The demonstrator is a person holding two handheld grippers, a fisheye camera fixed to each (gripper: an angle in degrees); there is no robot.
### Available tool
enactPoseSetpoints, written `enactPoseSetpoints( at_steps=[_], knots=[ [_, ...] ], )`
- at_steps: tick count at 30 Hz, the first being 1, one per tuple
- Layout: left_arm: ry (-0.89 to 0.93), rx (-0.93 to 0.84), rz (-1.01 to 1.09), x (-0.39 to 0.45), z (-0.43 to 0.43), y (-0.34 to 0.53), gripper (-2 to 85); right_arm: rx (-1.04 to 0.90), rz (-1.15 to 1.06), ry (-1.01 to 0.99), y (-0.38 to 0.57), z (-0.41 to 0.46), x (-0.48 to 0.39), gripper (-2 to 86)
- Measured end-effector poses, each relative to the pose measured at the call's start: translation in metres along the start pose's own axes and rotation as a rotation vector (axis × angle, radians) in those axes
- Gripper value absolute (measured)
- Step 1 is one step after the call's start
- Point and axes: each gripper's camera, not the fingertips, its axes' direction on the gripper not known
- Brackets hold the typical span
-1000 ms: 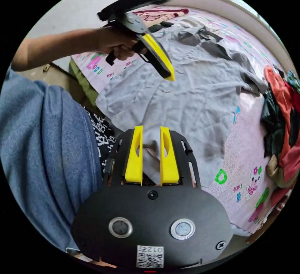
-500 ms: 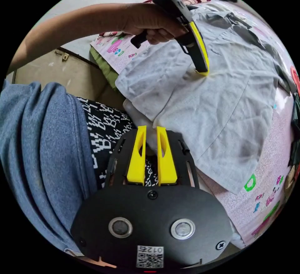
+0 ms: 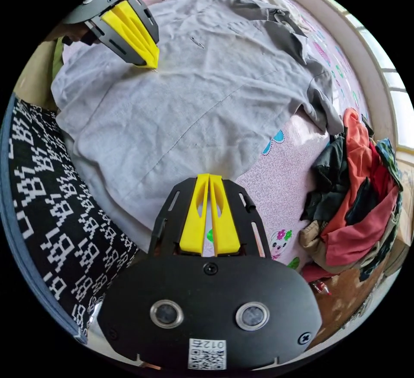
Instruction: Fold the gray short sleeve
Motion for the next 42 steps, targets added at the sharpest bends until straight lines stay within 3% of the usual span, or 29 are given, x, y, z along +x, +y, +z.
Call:
enactPoseSetpoints(
  at_steps=[6,10,12,20,26,36,42],
  knots=[
    [0.034,0.015,-0.068,0.000,-0.001,0.001,0.3,0.018,0.032,-0.097,0.002,0.027,0.028,0.7],
    [0.070,0.054,-0.081,-0.009,-0.015,0.009,0.1,-0.005,0.176,-0.318,0.022,0.043,0.085,0.7],
    [0.097,0.147,-0.122,-0.026,-0.037,0.008,0.1,0.108,0.264,-0.332,0.037,0.035,0.120,0.9],
    [0.000,0.324,-0.142,-0.142,-0.087,-0.158,0.3,0.356,0.378,-0.201,0.020,0.069,0.296,6.8],
    [-0.013,0.207,-0.167,-0.187,-0.062,-0.245,0.3,0.367,0.322,-0.258,0.002,0.118,0.368,7.3],
    [-0.057,0.114,-0.187,-0.212,-0.037,-0.272,0.4,0.304,0.130,-0.387,0.006,0.164,0.410,4.5],
    [-0.068,0.119,-0.203,-0.219,-0.042,-0.277,0.3,0.294,0.168,-0.411,0.057,0.169,0.434,0.8]
  ],
)
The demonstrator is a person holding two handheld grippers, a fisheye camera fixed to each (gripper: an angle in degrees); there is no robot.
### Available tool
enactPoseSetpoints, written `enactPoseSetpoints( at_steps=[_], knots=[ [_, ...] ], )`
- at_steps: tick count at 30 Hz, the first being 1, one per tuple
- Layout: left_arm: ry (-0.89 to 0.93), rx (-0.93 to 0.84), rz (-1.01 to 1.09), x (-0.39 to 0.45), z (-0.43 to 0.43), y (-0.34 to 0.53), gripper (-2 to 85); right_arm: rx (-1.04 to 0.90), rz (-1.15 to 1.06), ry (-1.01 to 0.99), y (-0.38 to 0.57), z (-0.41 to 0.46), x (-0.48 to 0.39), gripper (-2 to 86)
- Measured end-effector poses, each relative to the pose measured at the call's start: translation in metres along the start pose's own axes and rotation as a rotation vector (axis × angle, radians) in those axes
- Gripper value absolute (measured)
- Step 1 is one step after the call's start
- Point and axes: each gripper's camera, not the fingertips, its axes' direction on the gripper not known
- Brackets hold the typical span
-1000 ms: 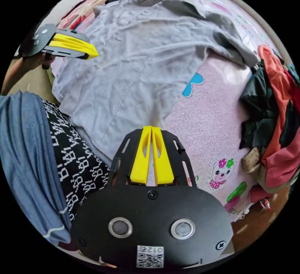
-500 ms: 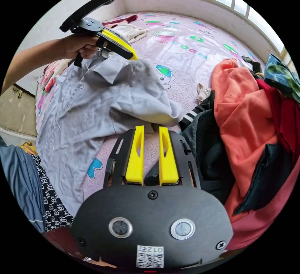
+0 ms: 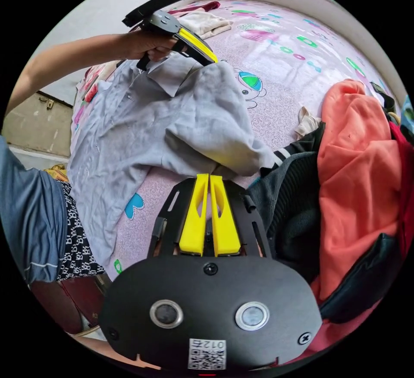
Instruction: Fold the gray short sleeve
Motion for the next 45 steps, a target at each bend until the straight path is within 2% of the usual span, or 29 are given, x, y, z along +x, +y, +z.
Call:
enactPoseSetpoints(
  at_steps=[5,9,12,14,15,17,20,25,27,33,41,45],
  knots=[
    [0.020,0.004,-0.048,-0.011,-0.002,-0.006,0.4,0.056,0.136,-0.018,0.051,-0.015,0.019,0.9],
    [0.051,0.035,-0.114,-0.027,-0.009,-0.004,0.5,0.091,0.270,0.050,0.079,-0.016,0.025,2.4],
    [0.041,0.233,-0.116,-0.038,-0.046,0.004,0.7,0.227,0.437,-0.019,0.110,-0.034,0.032,7.1],
    [0.130,0.366,0.056,-0.027,-0.074,-0.001,1.1,0.324,0.556,-0.062,0.128,-0.035,0.035,8.2],
    [0.156,0.369,0.123,-0.020,-0.077,-0.005,1.3,0.341,0.574,-0.073,0.131,-0.033,0.036,8.3],
    [0.201,0.324,0.369,0.015,-0.082,-0.027,2.5,0.366,0.652,-0.129,0.135,-0.022,0.040,8.9],
    [0.176,0.242,0.598,0.057,-0.075,-0.049,5.7,0.397,0.753,-0.172,0.143,-0.013,0.042,10.2],
    [0.209,0.060,0.809,0.091,-0.052,-0.075,9.5,0.497,0.874,-0.197,0.161,-0.012,0.041,9.4],
    [0.197,0.017,0.835,0.095,-0.043,-0.081,9.2,0.511,0.888,-0.204,0.165,-0.013,0.041,8.3],
    [0.183,-0.045,0.846,0.082,-0.033,-0.089,1.1,0.580,0.869,-0.279,0.178,-0.024,0.029,1.4],
    [0.471,0.121,0.605,-0.026,-0.080,-0.046,-0.1,0.692,0.716,-0.222,0.174,-0.086,-0.058,0.0],
    [0.482,0.165,0.570,-0.068,-0.097,-0.012,-0.1,0.711,0.576,-0.202,0.141,-0.116,-0.116,0.0]
  ],
)
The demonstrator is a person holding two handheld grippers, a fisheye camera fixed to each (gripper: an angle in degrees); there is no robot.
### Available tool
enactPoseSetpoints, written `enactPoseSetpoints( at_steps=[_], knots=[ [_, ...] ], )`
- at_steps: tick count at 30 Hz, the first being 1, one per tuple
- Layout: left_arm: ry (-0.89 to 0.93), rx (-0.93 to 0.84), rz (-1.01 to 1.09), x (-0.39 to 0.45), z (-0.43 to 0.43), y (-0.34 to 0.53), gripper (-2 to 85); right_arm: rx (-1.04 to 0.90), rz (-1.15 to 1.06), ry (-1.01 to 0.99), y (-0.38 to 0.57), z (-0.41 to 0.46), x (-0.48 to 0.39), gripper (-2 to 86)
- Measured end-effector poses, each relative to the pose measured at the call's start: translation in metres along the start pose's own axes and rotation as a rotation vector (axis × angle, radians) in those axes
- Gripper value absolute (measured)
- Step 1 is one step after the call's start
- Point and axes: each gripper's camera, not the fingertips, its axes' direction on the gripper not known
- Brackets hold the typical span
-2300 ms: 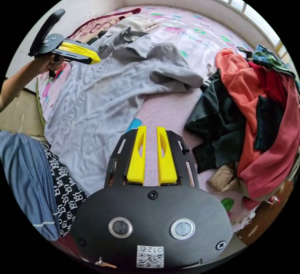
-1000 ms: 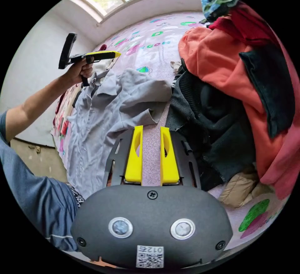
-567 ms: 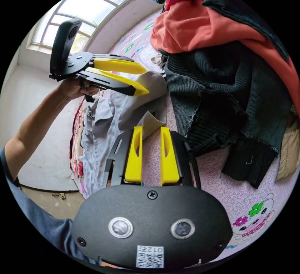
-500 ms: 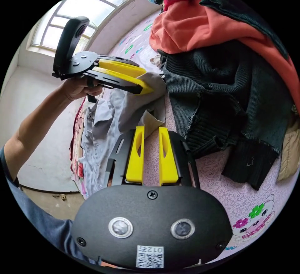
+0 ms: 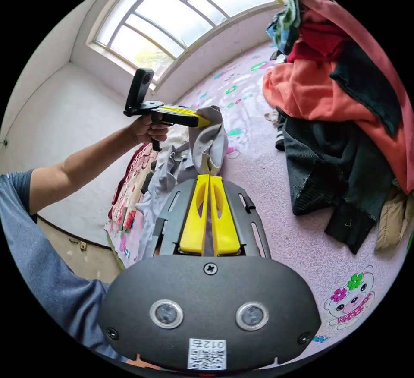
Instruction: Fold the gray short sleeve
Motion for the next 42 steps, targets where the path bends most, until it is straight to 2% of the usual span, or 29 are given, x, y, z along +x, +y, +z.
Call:
enactPoseSetpoints(
  at_steps=[9,12,16,18,20,24,27,31,35,37,39,42],
  knots=[
    [-0.034,0.080,-0.081,-0.012,-0.059,0.131,0.0,-0.208,-0.392,0.081,0.007,0.092,-0.195,0.1],
    [-0.057,0.099,-0.197,-0.027,-0.059,0.186,0.4,-0.295,-0.502,0.193,0.021,0.145,-0.246,0.3],
    [-0.106,0.098,-0.507,-0.055,-0.051,0.260,1.5,-0.488,-0.689,0.443,0.047,0.237,-0.303,0.9],
    [-0.135,0.138,-0.627,-0.059,-0.055,0.289,1.8,-0.519,-0.791,0.524,0.061,0.262,-0.322,1.5],
    [-0.164,0.255,-0.684,-0.049,-0.073,0.320,1.8,-0.556,-0.847,0.506,0.069,0.275,-0.340,3.1],
    [-0.227,0.403,-0.594,-0.010,-0.096,0.318,1.0,-0.536,-0.885,0.477,0.076,0.263,-0.361,7.8],
    [-0.218,0.334,-0.476,0.018,-0.082,0.283,0.5,-0.477,-0.804,0.348,0.076,0.209,-0.369,8.9],
    [-0.165,0.153,-0.432,0.036,-0.029,0.243,0.3,-0.445,-0.399,0.297,0.085,0.112,-0.310,7.2],
    [-0.276,-0.022,-0.515,0.027,0.012,0.240,0.3,-0.483,-0.084,0.354,0.131,0.040,-0.247,6.0],
    [-0.283,-0.078,-0.550,0.018,0.021,0.244,0.3,-0.527,-0.080,0.373,0.153,0.027,-0.242,6.7],
    [-0.248,-0.058,-0.557,0.013,0.021,0.248,0.3,-0.506,-0.108,0.383,0.170,0.017,-0.241,7.5],
    [-0.228,-0.076,-0.529,0.010,0.021,0.249,0.2,-0.502,-0.023,0.307,0.176,0.013,-0.220,10.0]
  ],
)
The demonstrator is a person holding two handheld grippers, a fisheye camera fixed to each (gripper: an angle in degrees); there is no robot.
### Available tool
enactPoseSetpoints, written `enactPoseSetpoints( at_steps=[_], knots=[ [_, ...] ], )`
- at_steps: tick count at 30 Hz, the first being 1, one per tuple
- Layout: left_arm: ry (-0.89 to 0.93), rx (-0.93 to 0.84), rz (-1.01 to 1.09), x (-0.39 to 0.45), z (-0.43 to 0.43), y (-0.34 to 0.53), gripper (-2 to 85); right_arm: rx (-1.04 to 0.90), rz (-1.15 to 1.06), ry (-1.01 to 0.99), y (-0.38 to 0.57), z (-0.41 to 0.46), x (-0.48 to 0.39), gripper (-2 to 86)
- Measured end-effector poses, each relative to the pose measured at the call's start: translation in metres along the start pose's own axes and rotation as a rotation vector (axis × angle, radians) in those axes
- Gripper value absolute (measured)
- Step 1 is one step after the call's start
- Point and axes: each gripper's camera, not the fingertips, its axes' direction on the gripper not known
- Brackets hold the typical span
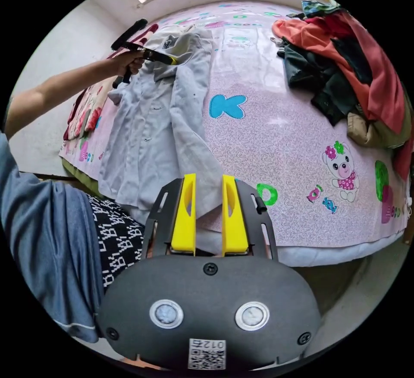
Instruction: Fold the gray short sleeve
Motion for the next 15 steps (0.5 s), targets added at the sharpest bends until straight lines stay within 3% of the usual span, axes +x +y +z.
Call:
enactPoseSetpoints(
  at_steps=[5,10,15],
  knots=[
    [0.005,-0.036,0.011,-0.004,0.002,-0.001,0.0,0.093,0.165,-0.325,0.003,-0.001,0.060,12.2],
    [0.006,-0.044,0.010,-0.007,0.003,0.003,0.0,-0.021,0.176,-0.563,0.014,0.020,0.066,8.6],
    [0.011,-0.049,0.026,-0.011,0.002,0.009,0.0,0.146,0.081,-0.492,0.036,-0.013,-0.010,1.4]
  ],
)
